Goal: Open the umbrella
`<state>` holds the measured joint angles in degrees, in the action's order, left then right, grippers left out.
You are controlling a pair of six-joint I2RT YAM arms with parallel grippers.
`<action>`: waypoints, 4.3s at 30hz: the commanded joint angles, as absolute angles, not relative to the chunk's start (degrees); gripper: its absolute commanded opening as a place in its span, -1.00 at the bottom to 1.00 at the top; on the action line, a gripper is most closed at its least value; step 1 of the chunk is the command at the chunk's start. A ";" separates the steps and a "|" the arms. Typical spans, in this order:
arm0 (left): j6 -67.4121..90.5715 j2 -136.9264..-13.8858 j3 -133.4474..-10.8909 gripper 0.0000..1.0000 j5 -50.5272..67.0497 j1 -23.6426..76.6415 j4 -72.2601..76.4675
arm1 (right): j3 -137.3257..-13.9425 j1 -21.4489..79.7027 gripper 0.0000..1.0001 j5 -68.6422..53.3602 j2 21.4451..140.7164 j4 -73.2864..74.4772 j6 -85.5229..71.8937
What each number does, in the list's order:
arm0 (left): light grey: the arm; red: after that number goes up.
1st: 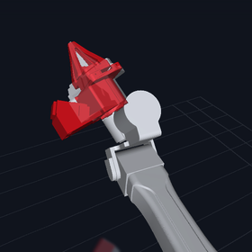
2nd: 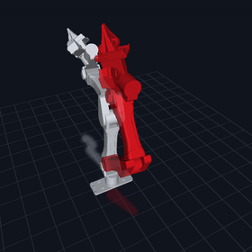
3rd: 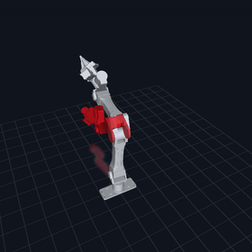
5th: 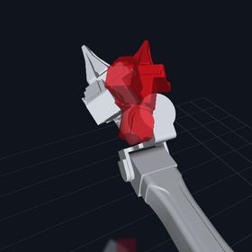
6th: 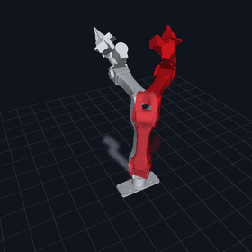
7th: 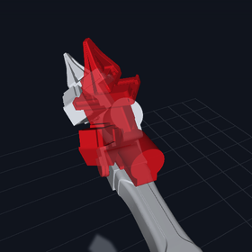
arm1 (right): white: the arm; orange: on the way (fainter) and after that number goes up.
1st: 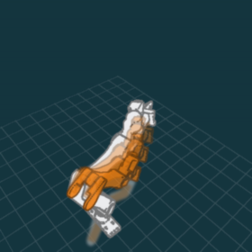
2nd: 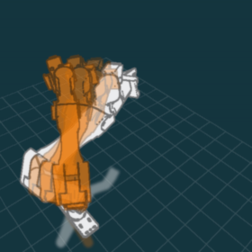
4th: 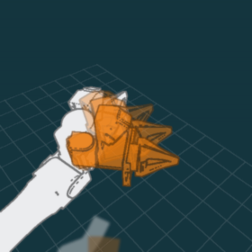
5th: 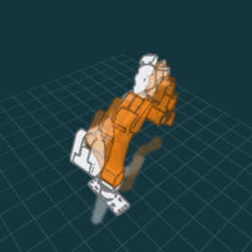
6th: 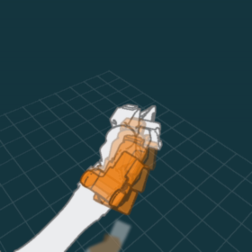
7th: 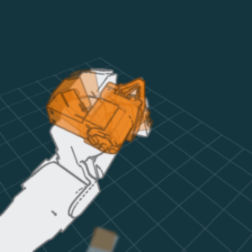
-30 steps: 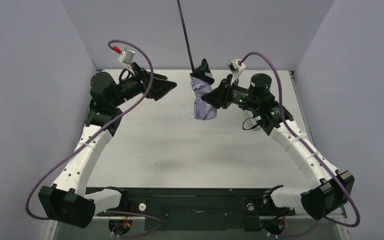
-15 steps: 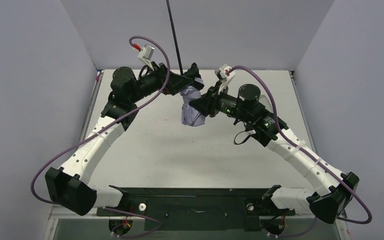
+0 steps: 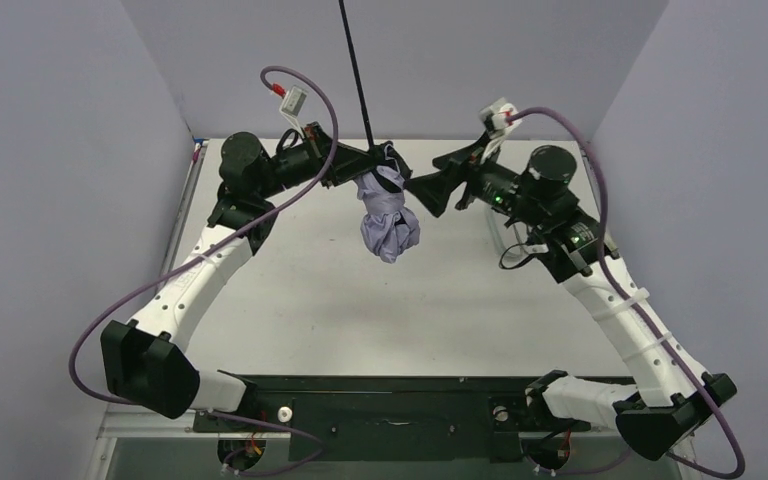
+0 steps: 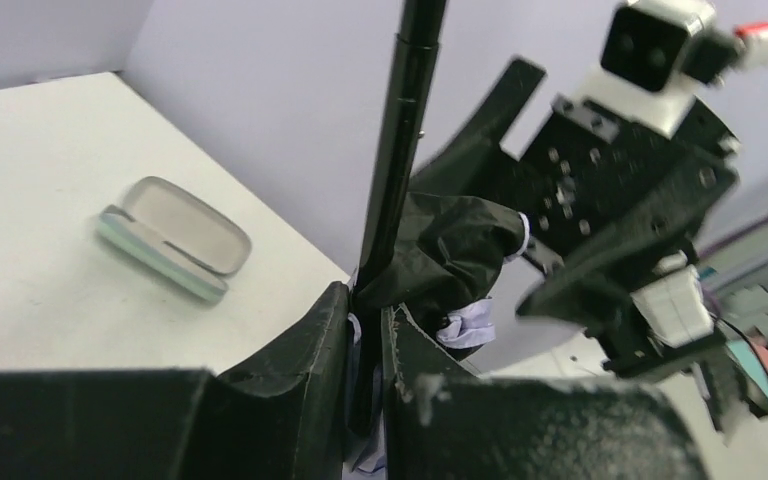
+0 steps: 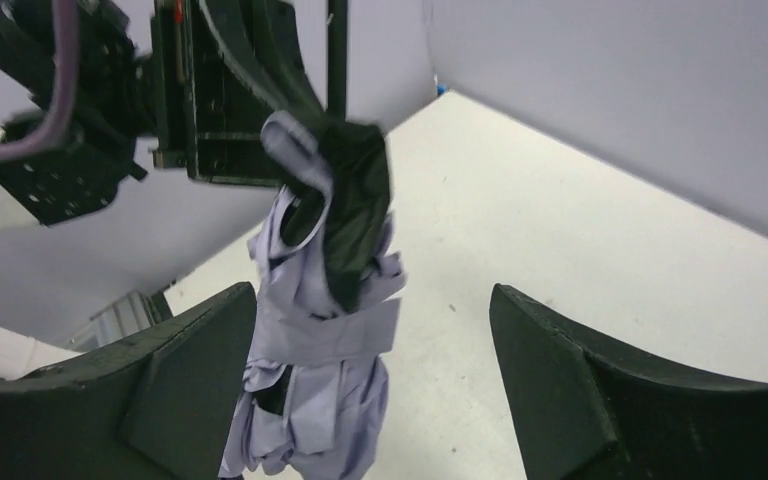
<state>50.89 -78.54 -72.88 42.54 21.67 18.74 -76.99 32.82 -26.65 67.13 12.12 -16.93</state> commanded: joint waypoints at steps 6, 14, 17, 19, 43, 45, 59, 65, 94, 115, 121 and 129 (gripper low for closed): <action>63.43 -80.93 -77.88 -1.00 58.10 23.73 37.51 | -83.69 27.57 0.62 -49.34 69.50 8.77 -23.82; 64.36 -82.94 -82.65 -1.00 60.07 27.18 38.31 | -84.01 31.27 0.66 -54.43 71.71 10.19 -21.20; 64.51 -83.29 -84.38 -1.00 61.03 28.65 38.52 | -82.93 31.69 0.66 -54.67 72.57 10.19 -20.83; 64.43 -83.44 -84.99 -1.00 61.32 29.57 38.70 | -81.98 32.02 0.62 -55.11 72.97 7.96 -22.02; 19.65 -68.65 -77.80 0.94 37.82 17.30 1.28 | -77.69 30.25 -1.00 -22.57 69.35 2.53 -31.63; 13.44 -66.63 -76.26 0.94 34.78 20.85 -4.00 | -78.28 30.28 -1.00 -19.92 69.82 1.55 -33.54; -2.64 -74.45 -78.29 0.94 11.47 41.82 -15.71 | -82.04 35.28 -1.00 -9.04 72.18 3.99 -40.99; -3.26 -76.39 -78.84 0.47 6.99 42.25 -13.85 | -83.37 37.44 -0.99 -5.10 71.97 8.16 -39.38; 54.51 -76.90 -73.99 -1.00 61.10 27.05 38.35 | -87.43 31.30 0.73 -41.42 77.21 -12.03 -43.07; 43.36 -74.73 -73.86 -0.47 58.65 24.30 26.94 | -91.35 32.63 -1.00 -27.13 78.09 -2.23 -40.07; 14.11 -66.09 -73.68 0.16 30.41 23.78 7.51 | -89.44 33.32 -1.00 -9.60 76.06 5.61 -35.97; -10.08 -64.76 -73.03 0.14 19.90 36.31 2.82 | -89.23 37.05 -1.00 -0.19 78.28 9.53 -38.13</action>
